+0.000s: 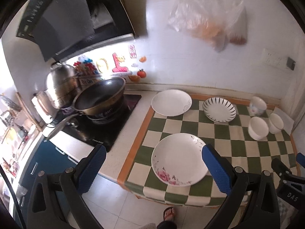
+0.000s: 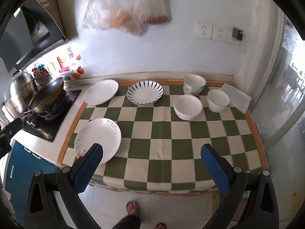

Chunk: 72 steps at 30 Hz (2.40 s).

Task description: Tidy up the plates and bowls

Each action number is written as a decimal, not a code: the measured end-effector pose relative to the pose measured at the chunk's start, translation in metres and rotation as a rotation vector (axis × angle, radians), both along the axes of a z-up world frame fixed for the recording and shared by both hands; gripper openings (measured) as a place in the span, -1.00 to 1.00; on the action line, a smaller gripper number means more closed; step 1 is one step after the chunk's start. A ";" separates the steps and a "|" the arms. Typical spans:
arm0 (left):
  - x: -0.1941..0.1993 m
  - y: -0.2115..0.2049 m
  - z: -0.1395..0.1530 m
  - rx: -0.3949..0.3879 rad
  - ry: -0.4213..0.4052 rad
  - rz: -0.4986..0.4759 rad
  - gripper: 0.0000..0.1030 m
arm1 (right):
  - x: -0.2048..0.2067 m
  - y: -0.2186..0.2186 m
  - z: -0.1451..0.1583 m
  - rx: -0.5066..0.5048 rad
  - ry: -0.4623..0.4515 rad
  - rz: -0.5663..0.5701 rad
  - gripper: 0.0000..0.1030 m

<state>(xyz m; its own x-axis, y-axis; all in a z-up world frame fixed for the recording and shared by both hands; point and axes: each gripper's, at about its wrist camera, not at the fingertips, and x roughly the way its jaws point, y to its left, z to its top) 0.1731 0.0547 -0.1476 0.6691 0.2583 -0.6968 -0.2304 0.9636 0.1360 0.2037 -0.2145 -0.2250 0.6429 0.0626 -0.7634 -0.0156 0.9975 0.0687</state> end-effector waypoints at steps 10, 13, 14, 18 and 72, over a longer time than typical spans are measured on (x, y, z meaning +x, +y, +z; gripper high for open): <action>0.109 0.040 -0.084 -0.057 0.175 -0.102 1.00 | 0.114 0.056 -0.095 -0.018 0.115 -0.017 1.00; 0.136 0.054 -0.114 -0.065 0.252 -0.135 1.00 | 0.142 0.070 -0.128 0.006 0.184 -0.025 1.00; 0.144 0.058 -0.126 -0.069 0.280 -0.148 1.00 | 0.151 0.075 -0.140 0.016 0.205 -0.024 1.00; 0.166 0.075 -0.172 -0.126 0.426 -0.182 0.76 | 0.182 0.091 -0.187 0.045 0.323 -0.011 0.97; 0.218 -0.050 -0.226 -0.375 0.679 -0.348 -0.50 | 0.221 -0.016 -0.253 0.388 0.581 0.011 -0.67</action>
